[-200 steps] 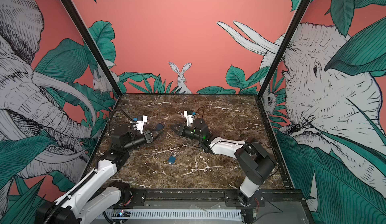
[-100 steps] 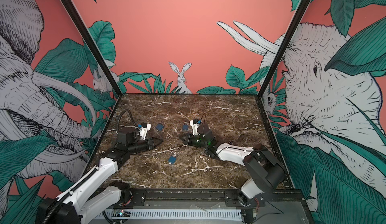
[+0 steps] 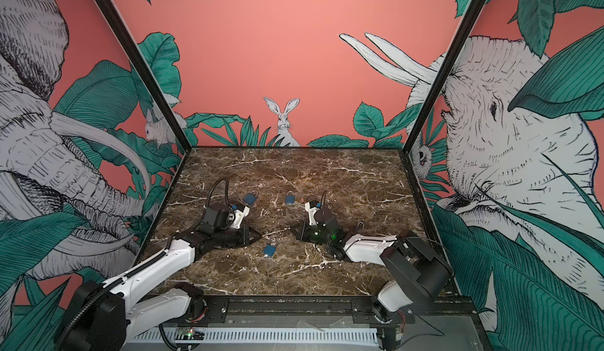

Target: Lock with the key

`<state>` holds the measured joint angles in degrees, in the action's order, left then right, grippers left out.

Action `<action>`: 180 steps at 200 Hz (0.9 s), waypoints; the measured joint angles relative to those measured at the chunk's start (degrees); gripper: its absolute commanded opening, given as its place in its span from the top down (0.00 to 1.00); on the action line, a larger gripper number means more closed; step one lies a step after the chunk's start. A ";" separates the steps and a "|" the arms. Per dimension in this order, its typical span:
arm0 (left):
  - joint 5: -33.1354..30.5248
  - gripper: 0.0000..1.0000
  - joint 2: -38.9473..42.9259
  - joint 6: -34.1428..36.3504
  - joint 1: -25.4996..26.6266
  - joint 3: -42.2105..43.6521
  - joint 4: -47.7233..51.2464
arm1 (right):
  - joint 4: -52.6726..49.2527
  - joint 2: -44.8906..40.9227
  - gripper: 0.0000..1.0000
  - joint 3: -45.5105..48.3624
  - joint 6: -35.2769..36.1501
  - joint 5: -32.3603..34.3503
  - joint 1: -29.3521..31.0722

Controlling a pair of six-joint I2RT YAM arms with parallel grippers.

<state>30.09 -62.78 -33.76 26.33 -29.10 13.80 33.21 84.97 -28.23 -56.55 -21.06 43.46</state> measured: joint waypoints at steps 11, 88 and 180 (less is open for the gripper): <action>-1.07 0.71 -1.20 0.24 0.90 -0.02 0.33 | 0.33 -0.48 0.93 1.42 -0.22 0.61 0.00; -6.03 0.69 -5.84 1.09 5.81 -2.60 1.64 | 2.56 -1.86 0.84 7.52 -1.97 2.75 0.00; -15.37 0.70 -3.91 2.03 6.27 -5.73 4.59 | 2.67 1.09 0.65 7.48 -1.70 3.34 0.00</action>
<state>14.72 -66.70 -31.73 32.60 -34.83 18.39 35.88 86.06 -20.75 -58.26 -17.72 43.46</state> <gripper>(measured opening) 0.304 0.342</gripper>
